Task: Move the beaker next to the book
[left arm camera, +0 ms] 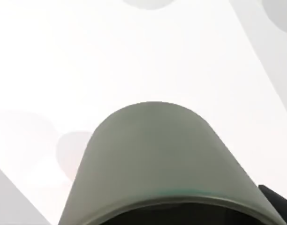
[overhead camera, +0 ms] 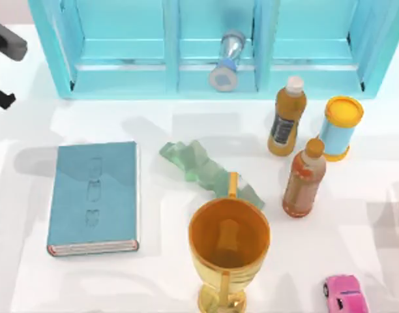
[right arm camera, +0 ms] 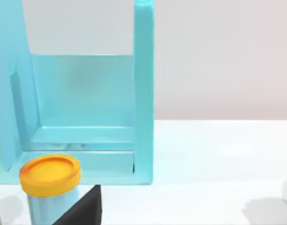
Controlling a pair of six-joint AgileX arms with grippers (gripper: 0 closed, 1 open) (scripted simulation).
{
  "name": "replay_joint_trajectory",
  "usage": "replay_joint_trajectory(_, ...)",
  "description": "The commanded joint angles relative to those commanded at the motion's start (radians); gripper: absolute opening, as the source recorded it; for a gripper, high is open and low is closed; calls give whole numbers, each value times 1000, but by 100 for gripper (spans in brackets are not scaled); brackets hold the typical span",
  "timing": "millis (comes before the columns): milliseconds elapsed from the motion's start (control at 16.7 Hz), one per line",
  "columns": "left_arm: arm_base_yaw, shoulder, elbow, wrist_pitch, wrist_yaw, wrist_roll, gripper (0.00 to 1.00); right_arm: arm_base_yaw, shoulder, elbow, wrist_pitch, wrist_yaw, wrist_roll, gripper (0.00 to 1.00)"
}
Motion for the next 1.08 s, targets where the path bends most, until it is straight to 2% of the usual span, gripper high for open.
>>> replay_joint_trajectory(240, -66, -268, -333, 17, 163, -385, 0, 0, 0, 0, 0, 0, 0, 100)
replay_joint_trajectory(480, -110, -464, -532, 42, 280, -609, 0, 0, 0, 0, 0, 0, 0, 100)
replay_joint_trajectory(660, -123, -517, -581, 51, 314, -669, 0, 0, 0, 0, 0, 0, 0, 100)
replay_joint_trajectory(1080, -115, -507, -618, 88, 314, -660, 0, 0, 0, 0, 0, 0, 0, 100)
